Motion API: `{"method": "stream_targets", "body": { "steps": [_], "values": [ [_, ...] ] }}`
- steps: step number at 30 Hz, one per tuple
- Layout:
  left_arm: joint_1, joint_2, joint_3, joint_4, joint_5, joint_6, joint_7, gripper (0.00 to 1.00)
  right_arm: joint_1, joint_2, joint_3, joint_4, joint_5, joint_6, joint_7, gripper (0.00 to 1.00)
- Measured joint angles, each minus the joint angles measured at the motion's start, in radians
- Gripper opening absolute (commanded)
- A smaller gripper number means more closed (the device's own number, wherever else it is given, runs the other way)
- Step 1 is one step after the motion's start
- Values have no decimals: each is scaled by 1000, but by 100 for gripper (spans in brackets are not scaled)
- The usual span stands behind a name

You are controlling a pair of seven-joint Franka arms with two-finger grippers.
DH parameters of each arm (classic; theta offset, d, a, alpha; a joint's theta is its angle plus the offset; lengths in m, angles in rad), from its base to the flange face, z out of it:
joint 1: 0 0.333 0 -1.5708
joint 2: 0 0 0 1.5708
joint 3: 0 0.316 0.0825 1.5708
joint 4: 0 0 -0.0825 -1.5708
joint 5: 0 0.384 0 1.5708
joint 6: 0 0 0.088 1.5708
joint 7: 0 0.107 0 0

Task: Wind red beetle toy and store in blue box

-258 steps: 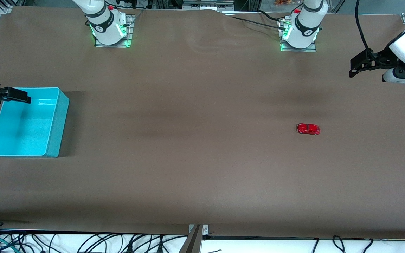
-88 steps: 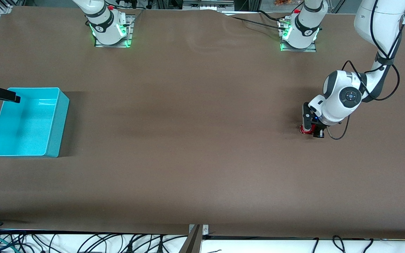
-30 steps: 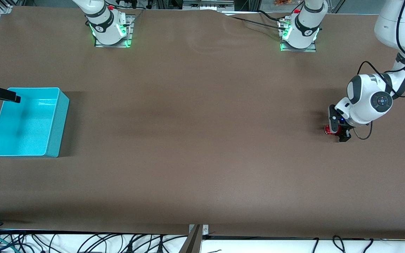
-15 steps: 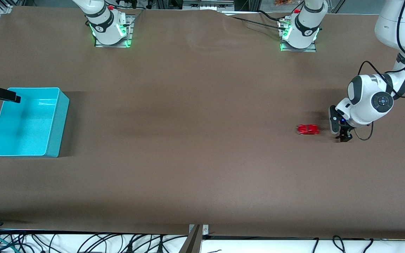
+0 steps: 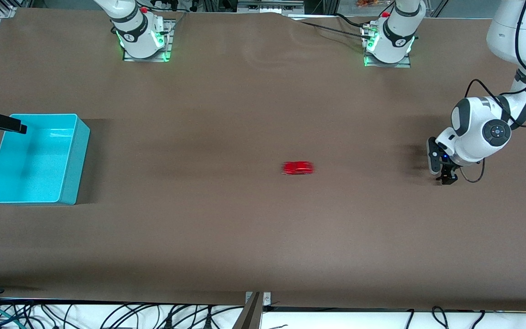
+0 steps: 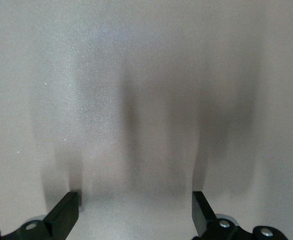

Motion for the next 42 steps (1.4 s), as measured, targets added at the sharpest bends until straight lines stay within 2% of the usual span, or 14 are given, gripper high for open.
{"method": "stream_targets", "body": {
  "steps": [21,30,36,42],
  "values": [
    [0,-1,0,7,0,2,0,100,10,2,11,0,1,78,0,100],
    [0,-11,-3,16,0,7,0,100,16,39,15,0,1,104,-53,100],
    [-5,-51,-5,23,0,10,0,100,54,74,18,-1,0,141,-83,100],
    [-26,-135,-10,27,0,-17,-25,100,95,104,18,-1,-5,170,-84,100]
  ]
}}
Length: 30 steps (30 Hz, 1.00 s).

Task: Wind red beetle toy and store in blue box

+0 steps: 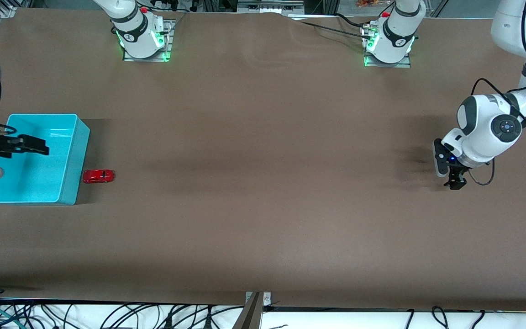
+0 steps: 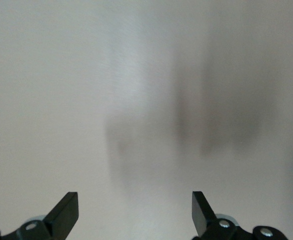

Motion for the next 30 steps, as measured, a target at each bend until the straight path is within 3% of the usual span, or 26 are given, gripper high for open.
{"method": "stream_targets", "body": {
  "steps": [17,30],
  "values": [
    [-113,-281,-5,2,-6,-228,-406,100,14,47,0,-74,-1,136,-157,100],
    [-121,-353,-10,64,-205,-437,-585,100,21,70,-1,-154,-3,238,-424,100]
  ]
}}
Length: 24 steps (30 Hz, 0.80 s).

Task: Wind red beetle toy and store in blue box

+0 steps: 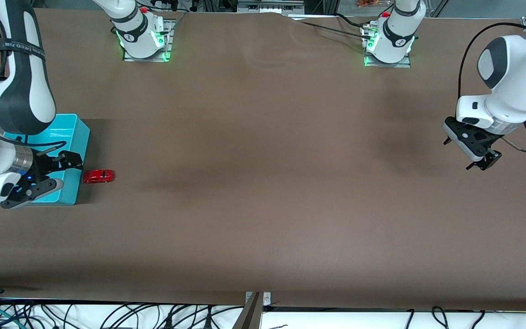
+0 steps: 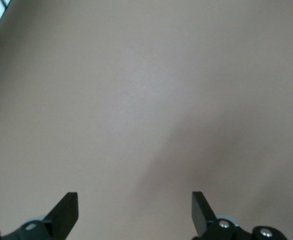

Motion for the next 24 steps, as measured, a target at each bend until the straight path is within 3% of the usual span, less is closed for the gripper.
{"method": "stream_targets", "body": {
  "steps": [8,24],
  "values": [
    [0,0,-1,81,-9,-182,-279,100,-1,7,-5,-92,-3,109,-178,100],
    [-1,0,-22,286,-36,-467,-615,100,-50,16,-16,-338,-3,453,-565,100]
  ]
}}
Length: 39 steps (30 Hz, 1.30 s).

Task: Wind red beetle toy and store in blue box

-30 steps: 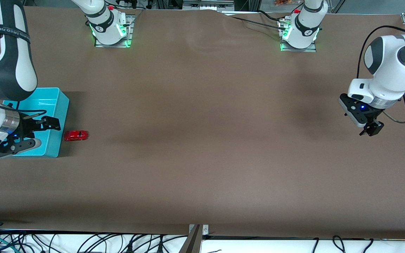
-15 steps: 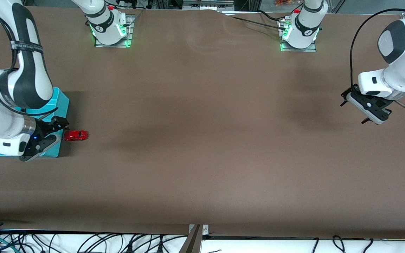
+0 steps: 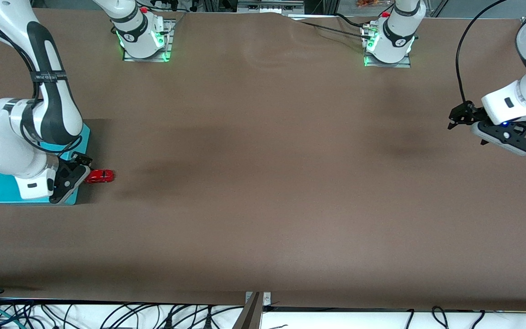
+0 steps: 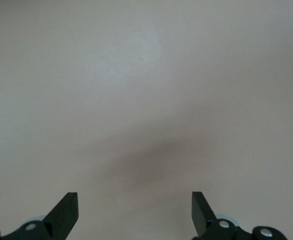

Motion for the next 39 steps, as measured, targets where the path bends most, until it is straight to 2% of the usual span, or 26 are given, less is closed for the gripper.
{"method": "stream_targets", "body": {
  "steps": [6,13,23,28,35,39],
  "values": [
    [-2,0,-38,105,0,-101,-87,100,-9,24,0,-43,0,67,-101,100],
    [-20,9,-40,209,0,-176,-107,100,-18,43,0,-78,0,123,-187,100],
    [-65,19,-38,240,4,-182,-165,100,-27,65,0,-131,0,230,-334,100],
    [-65,23,-37,246,4,-182,-168,100,-32,70,0,-153,0,267,-374,88],
    [-64,26,-28,255,4,-182,-168,100,-32,70,0,-161,0,284,-398,49],
    [-64,26,-22,260,4,-182,-169,100,-32,71,1,-164,0,287,-402,31]
  ]
}}
